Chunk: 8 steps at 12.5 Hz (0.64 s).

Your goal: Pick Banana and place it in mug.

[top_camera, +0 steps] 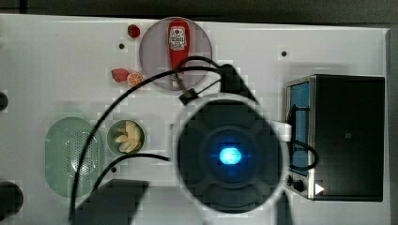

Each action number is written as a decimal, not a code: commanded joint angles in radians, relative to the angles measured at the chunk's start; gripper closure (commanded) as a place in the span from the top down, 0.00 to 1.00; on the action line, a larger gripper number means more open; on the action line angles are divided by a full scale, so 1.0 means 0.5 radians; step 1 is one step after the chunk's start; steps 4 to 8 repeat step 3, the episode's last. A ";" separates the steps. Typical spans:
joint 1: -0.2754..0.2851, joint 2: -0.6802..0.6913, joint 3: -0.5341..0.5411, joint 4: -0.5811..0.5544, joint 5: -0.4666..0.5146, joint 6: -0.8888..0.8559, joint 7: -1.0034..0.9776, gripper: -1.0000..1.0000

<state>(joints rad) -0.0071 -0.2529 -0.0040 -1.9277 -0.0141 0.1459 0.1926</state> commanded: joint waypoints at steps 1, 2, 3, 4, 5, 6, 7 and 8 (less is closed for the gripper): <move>-0.035 0.050 -0.089 0.047 -0.008 -0.114 -0.260 1.00; -0.035 0.054 -0.096 0.045 -0.010 -0.123 -0.306 1.00; -0.035 0.059 -0.096 0.043 -0.010 -0.124 -0.306 1.00; -0.035 0.059 -0.096 0.043 -0.010 -0.124 -0.306 1.00; -0.035 0.059 -0.096 0.043 -0.010 -0.124 -0.306 1.00; -0.035 0.059 -0.096 0.043 -0.010 -0.124 -0.306 1.00; -0.035 0.059 -0.096 0.043 -0.010 -0.124 -0.306 1.00; -0.035 0.059 -0.096 0.043 -0.010 -0.124 -0.306 1.00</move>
